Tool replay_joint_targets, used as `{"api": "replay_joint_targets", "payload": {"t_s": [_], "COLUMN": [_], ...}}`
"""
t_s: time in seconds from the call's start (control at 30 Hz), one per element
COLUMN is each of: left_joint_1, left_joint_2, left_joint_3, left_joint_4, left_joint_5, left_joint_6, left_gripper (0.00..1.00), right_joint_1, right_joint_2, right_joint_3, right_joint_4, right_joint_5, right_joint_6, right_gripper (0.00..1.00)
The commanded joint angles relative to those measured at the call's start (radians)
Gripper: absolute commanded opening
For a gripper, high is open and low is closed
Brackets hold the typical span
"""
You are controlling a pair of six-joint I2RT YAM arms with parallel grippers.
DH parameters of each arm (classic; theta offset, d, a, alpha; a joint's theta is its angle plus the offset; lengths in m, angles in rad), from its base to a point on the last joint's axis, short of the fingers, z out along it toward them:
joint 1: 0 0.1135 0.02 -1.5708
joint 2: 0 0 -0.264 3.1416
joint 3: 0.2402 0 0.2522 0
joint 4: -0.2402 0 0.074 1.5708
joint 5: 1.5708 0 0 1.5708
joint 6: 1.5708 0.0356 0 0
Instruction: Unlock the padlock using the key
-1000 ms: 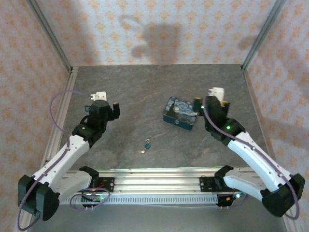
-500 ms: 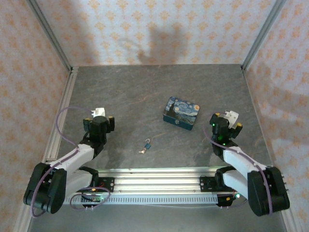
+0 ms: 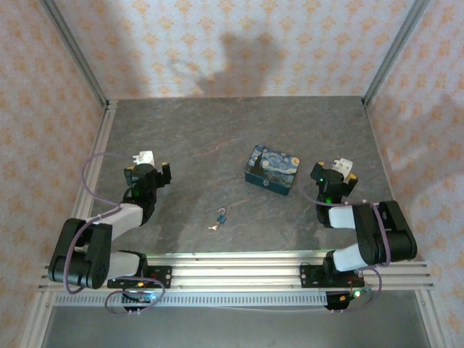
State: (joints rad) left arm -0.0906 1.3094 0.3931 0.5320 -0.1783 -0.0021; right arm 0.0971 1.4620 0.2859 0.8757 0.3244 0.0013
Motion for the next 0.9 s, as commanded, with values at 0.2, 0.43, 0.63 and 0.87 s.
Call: {"api": "replay_joint_targets", "payload": {"t_s": [0.2,0.43,0.63,0.87], "left_joint_1": [0.021,0.049,0.050,0.049], "left_joint_2": [0.176,0.185,0.185,0.185], "left_joint_3": [0.031,0.046,0.046,0.046], "left_joint_4": [0.206,0.184,0.184,0.184], "left_joint_5": [0.105,0.114,0.114,0.113], "left_joint_6": [0.051,0.022,0.023,0.022], "left_gripper": [1.00,1.00,1.00,1.00], "right_joint_1": [-0.015,-0.015,-0.014,-0.015], "right_joint_2": [0.061,0.063,0.065,0.065], "right_joint_3": [0.111,0.108,0.109,0.107], "right_joint_4": [-0.053,-0.042,-0.041,-0.039], "right_joint_5": [-0.016,-0.018,-0.027,-0.036], "right_joint_6": [-0.001,-0.004,-0.012,-0.013], "right_gripper": [1.00,1.00,0.99,1.00]}}
